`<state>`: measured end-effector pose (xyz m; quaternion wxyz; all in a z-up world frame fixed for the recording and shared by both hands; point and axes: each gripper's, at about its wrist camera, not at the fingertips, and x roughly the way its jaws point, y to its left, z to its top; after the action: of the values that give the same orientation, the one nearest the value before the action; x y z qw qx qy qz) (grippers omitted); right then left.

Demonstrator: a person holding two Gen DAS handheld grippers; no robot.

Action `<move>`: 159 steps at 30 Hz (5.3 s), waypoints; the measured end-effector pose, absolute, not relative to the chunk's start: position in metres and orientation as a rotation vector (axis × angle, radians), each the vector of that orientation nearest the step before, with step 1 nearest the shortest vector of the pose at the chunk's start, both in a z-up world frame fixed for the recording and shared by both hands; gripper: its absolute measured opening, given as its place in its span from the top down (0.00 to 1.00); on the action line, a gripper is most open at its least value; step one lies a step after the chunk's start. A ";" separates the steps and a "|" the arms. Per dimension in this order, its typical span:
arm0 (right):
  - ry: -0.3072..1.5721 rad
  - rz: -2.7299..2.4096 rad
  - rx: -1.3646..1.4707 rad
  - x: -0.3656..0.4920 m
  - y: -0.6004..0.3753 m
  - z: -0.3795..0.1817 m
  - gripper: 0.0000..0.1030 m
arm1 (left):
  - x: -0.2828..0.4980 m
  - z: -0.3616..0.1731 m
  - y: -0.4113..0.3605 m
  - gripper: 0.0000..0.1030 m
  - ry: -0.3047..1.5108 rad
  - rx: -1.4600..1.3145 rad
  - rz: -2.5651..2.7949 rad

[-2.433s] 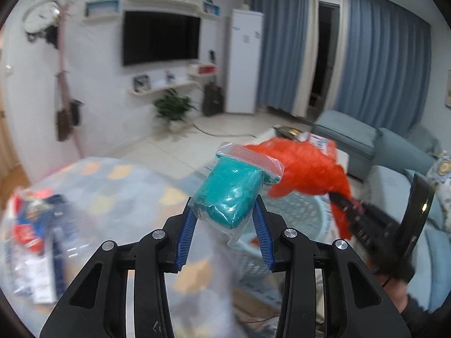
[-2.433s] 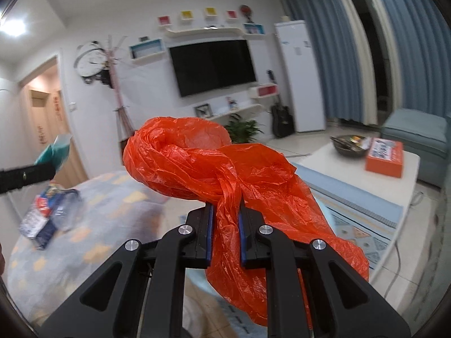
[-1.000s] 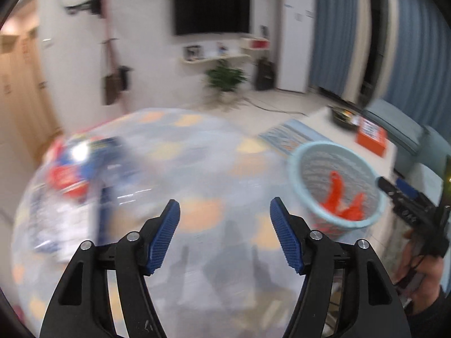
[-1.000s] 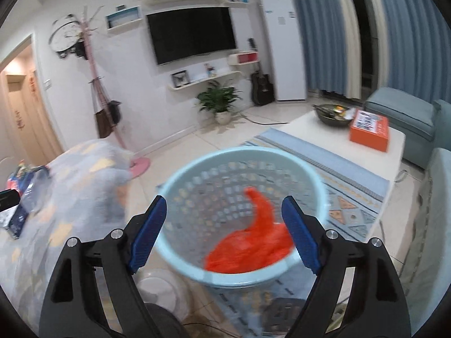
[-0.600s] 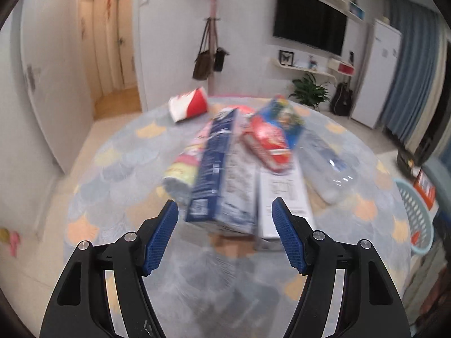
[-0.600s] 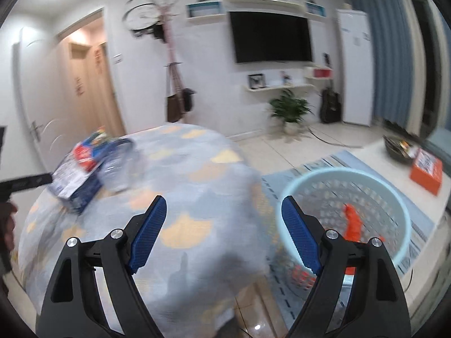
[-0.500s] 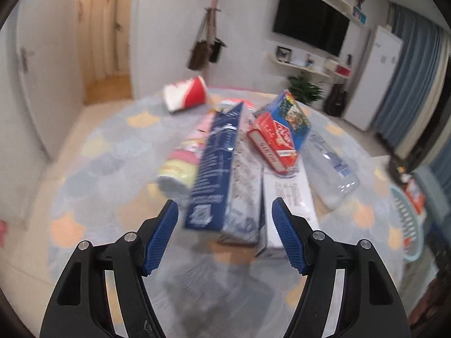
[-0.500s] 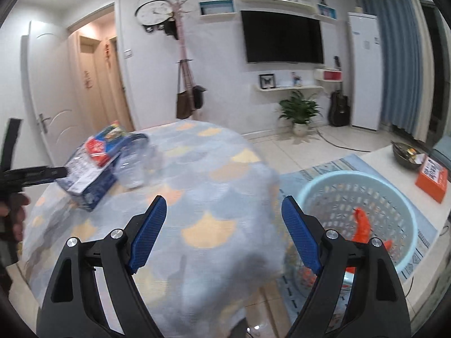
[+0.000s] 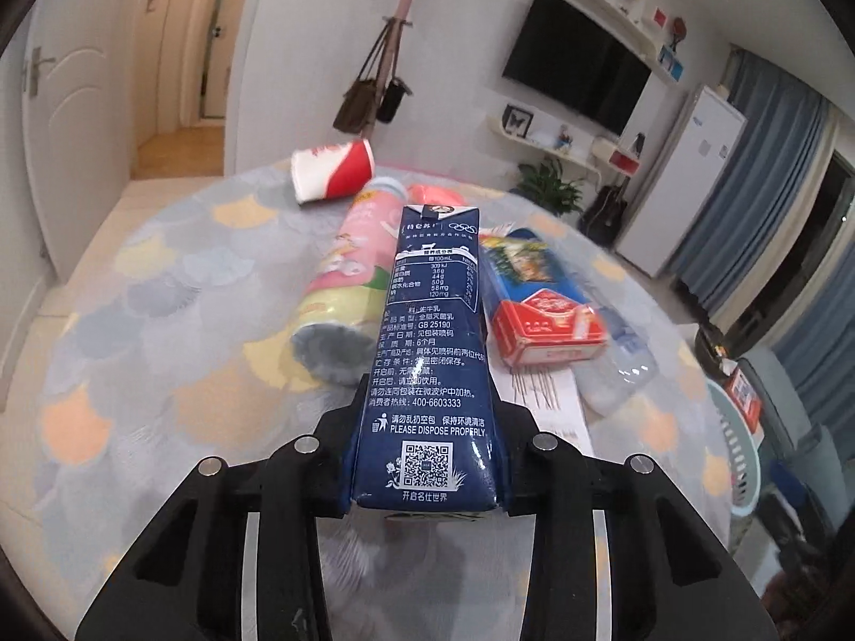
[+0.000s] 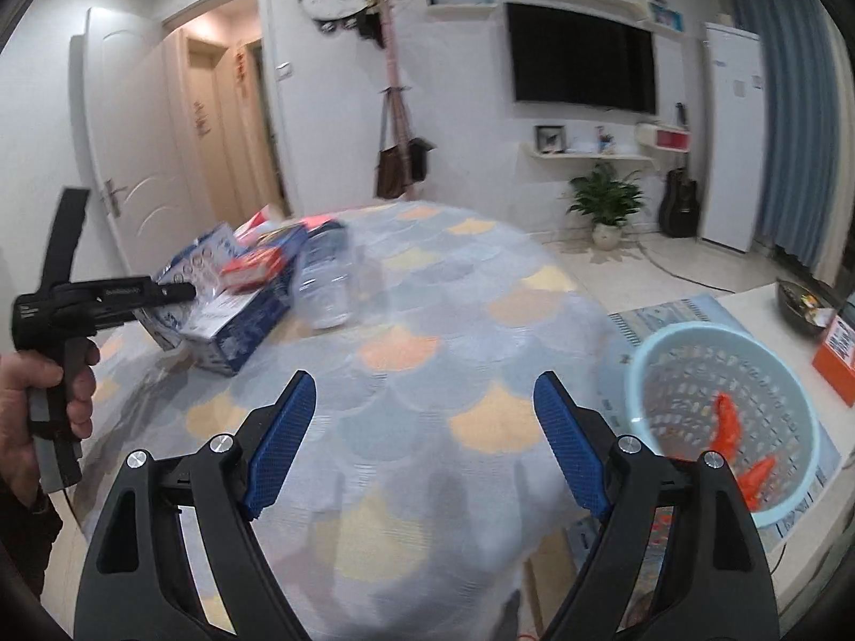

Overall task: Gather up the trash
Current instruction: 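Grasp the blue milk carton with the left tool while the right tool grasps the white carton, then lift both cartons off the table and turn toward the basket, then carry both cartons over the blue basket and open both tools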

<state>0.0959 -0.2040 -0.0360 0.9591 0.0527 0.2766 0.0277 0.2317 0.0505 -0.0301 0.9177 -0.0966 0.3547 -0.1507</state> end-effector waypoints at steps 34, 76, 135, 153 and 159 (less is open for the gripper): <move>0.783 0.183 0.156 0.192 -0.096 -0.053 0.50 | 0.134 -0.053 0.098 0.66 0.639 -0.102 -0.187; 0.564 0.175 0.096 0.097 -0.157 -0.016 0.50 | 0.097 -0.013 0.063 0.65 0.553 -0.014 -0.200; 0.449 -0.178 0.298 0.039 -0.341 -0.028 0.50 | 0.108 0.045 -0.128 0.65 0.438 0.065 -0.551; 0.560 -0.468 0.332 0.038 -0.456 -0.096 0.49 | 0.154 0.006 -0.296 0.65 0.578 0.103 -0.826; 0.590 -0.498 0.353 0.041 -0.466 -0.110 0.36 | 0.188 -0.033 -0.332 0.53 0.790 0.099 -0.876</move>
<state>0.0410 -0.4658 -0.1103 0.9112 0.1714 0.2861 -0.2418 0.1876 -0.3315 -0.0329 0.8298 0.0468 0.3724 -0.4131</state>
